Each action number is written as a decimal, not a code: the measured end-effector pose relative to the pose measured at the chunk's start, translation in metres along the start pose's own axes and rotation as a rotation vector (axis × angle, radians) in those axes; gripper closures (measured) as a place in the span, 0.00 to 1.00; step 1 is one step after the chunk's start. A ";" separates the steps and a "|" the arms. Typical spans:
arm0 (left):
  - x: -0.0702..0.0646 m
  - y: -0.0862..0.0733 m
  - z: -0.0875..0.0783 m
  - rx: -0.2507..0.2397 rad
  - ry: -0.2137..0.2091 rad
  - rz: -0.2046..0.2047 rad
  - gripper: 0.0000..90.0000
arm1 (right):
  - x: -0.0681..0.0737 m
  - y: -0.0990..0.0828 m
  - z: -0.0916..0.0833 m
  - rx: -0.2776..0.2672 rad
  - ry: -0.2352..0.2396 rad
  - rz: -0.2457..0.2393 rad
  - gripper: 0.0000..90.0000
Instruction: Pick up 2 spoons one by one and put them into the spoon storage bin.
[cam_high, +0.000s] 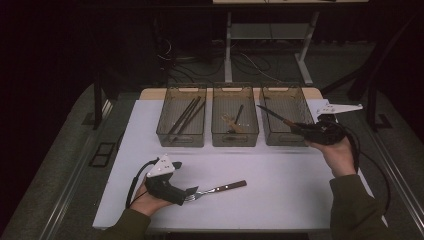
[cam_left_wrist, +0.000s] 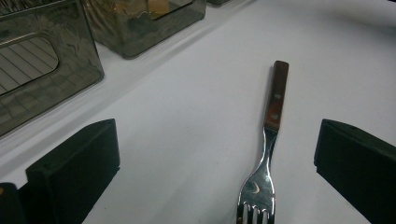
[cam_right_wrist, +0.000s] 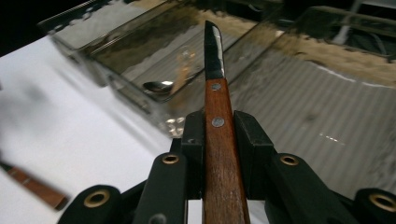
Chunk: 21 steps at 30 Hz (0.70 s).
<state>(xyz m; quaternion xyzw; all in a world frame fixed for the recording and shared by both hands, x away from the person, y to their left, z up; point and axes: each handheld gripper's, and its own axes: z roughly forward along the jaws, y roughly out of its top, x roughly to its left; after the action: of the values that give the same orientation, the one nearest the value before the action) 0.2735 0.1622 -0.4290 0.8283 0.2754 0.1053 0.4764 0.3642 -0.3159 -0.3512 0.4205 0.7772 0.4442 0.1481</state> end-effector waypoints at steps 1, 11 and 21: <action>0.000 0.000 0.000 0.000 -0.001 -0.001 0.00 | -0.002 0.001 0.000 0.006 -0.011 0.011 0.83; 0.000 0.000 0.001 0.003 -0.002 0.000 0.00 | -0.036 0.006 0.019 0.039 -0.140 0.092 0.83; -0.001 0.001 0.000 0.002 -0.006 0.007 0.00 | -0.059 0.007 0.043 0.116 -0.171 0.139 0.83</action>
<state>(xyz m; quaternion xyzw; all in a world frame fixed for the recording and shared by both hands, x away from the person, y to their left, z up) 0.2729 0.1609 -0.4286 0.8300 0.2711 0.1042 0.4762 0.4293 -0.3358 -0.3783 0.5176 0.7549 0.3703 0.1582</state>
